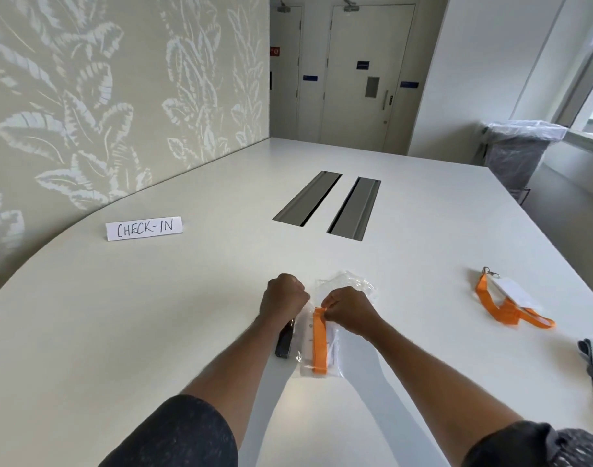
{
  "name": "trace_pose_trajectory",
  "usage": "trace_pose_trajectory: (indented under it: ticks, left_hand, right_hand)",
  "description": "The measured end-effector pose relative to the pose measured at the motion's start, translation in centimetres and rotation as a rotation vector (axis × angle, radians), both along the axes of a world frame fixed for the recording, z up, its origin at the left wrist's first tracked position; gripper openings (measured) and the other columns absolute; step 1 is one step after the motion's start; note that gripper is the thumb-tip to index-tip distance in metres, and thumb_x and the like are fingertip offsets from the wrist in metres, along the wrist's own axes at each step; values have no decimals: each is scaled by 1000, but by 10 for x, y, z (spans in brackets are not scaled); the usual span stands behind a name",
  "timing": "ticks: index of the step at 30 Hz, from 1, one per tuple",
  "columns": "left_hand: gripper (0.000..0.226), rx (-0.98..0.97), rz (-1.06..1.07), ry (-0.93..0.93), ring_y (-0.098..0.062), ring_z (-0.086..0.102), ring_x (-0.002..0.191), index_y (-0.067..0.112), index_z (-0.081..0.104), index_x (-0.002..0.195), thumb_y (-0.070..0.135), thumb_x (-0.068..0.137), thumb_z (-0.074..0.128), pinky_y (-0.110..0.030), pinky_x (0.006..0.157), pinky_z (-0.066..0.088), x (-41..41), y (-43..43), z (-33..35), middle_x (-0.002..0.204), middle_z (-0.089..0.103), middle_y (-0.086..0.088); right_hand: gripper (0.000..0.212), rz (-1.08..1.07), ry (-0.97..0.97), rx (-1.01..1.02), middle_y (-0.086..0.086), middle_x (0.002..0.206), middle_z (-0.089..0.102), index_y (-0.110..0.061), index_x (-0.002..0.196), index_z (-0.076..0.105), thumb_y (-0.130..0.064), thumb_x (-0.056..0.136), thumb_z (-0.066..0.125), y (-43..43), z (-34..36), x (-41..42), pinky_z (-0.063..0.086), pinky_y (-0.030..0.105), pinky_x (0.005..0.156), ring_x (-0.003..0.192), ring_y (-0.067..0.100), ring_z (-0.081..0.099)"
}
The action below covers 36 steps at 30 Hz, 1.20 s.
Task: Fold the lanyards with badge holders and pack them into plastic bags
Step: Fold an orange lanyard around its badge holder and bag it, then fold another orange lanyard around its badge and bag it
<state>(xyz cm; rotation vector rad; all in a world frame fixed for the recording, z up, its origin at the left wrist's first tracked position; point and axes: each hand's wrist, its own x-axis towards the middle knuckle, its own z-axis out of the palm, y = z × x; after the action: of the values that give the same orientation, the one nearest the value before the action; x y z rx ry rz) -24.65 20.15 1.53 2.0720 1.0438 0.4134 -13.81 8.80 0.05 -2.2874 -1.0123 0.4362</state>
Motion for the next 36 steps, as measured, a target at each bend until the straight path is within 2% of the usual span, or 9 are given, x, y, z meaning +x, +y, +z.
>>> trace_pose_trajectory:
  ticks: [3,7,10,13,17,23,27,31,36]
  left_hand:
    - [17,83,2,-40,-25,68,90,8,73,96,17,85,64,-30,75,54,16,-6,3,96,73,-6]
    - [27,55,-50,-111,-26,64,105,12,70,108,23,85,63,-34,91,52,44,-20,9,109,72,-7]
    - [33,36,-110,-148,-25,61,111,12,66,115,23,84,62,-35,96,50,67,-38,11,114,69,-7]
    - [35,15,-166,-173,-25,59,115,11,63,119,22,86,61,-37,98,48,96,-63,13,119,67,-8]
    - [35,-21,-224,-194,-26,58,117,10,62,121,22,89,60,-38,100,47,137,-99,17,121,67,-9]
    - [36,-67,-265,-221,-25,59,118,9,62,124,23,90,57,-33,100,47,196,-152,19,125,66,-9]
    - [37,-77,-281,-209,-25,57,122,9,61,125,22,91,56,-32,102,45,232,-179,17,128,64,-8]
    - [36,-93,-297,-192,-24,55,124,9,61,126,18,91,55,-28,101,42,263,-200,11,131,63,-8]
    - [38,-95,-310,-188,-23,57,122,8,61,126,9,89,58,-31,103,45,296,-222,-1,130,63,-10]
  right_hand:
    - [25,-39,-7,38,-1,95,74,-16,95,74,-29,74,78,-4,1,8,55,25,70,87,18,70]
    - [35,-123,-86,133,1,113,70,-15,108,70,-40,85,69,-18,5,26,41,21,82,107,17,63]
    - [48,-182,-124,121,5,126,61,-15,123,62,-49,88,61,-39,9,43,42,28,96,120,21,54]
    - [51,-230,-155,104,7,130,58,-13,126,59,-50,91,58,-70,11,67,41,33,102,126,24,50]
    - [51,-318,-174,74,8,130,58,-12,127,58,-50,92,55,-114,11,99,40,34,102,124,26,51]
    - [50,-437,-189,80,10,127,58,-12,125,58,-49,92,56,-171,11,146,42,35,99,116,26,55]
    - [51,-481,-214,53,12,126,58,-10,125,57,-48,92,55,-197,11,177,42,38,99,119,30,52]
    - [46,-536,-243,26,17,123,57,-6,124,57,-40,93,56,-218,8,211,41,40,96,117,36,52]
    - [39,-599,-228,-36,18,125,55,-6,122,56,-31,93,56,-234,1,257,44,40,92,117,36,52]
